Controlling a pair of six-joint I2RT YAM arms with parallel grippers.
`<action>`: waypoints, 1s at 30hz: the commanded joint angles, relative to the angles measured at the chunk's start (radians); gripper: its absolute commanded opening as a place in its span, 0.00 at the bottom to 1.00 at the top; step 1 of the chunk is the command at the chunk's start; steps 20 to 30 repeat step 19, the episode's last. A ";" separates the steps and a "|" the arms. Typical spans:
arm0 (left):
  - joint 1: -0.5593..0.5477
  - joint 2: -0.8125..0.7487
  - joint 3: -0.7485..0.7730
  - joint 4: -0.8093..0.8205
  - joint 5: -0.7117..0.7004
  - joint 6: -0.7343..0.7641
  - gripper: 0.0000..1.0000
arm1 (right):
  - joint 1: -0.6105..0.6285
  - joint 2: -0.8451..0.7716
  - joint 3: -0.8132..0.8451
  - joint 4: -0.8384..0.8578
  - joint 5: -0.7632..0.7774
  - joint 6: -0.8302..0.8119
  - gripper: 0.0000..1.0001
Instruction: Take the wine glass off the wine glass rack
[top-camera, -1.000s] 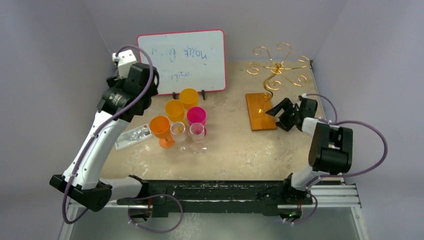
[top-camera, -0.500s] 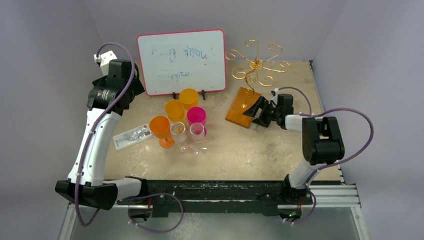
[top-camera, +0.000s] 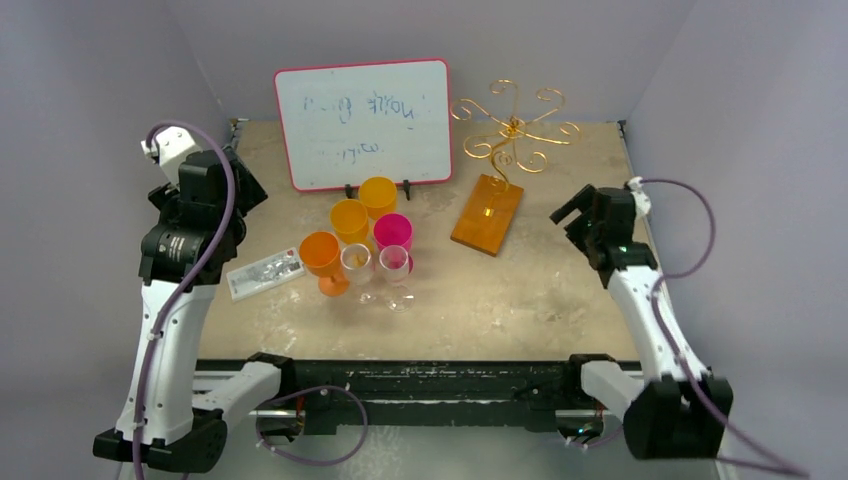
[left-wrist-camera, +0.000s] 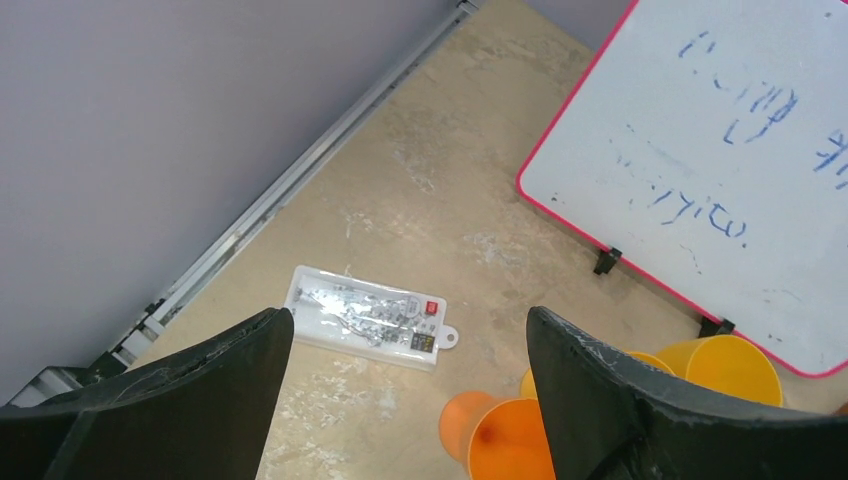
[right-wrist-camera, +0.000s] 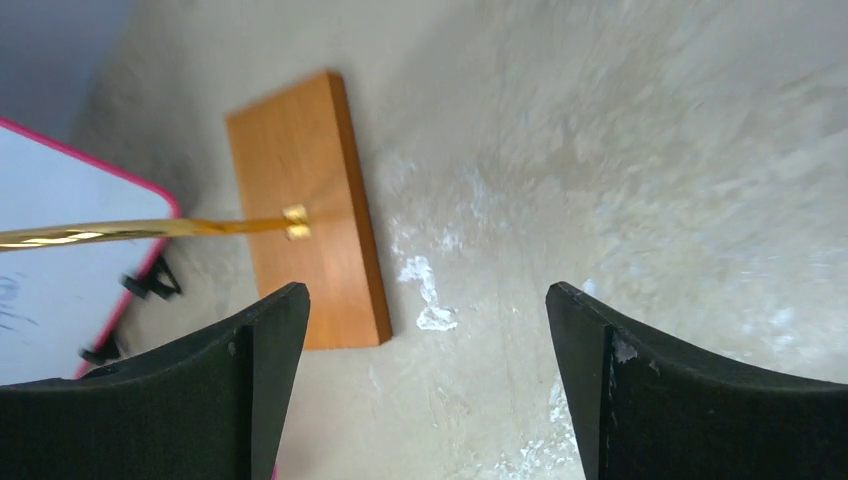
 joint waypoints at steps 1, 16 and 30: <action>0.006 -0.016 0.004 -0.015 -0.094 -0.051 0.86 | -0.001 -0.279 0.086 -0.158 0.267 -0.019 0.92; 0.006 -0.092 0.009 -0.038 -0.122 -0.054 0.88 | -0.001 -0.494 0.472 0.060 -0.110 -0.591 0.99; 0.006 -0.074 0.026 -0.051 -0.125 -0.066 0.88 | -0.001 -0.472 0.512 0.034 -0.154 -0.601 1.00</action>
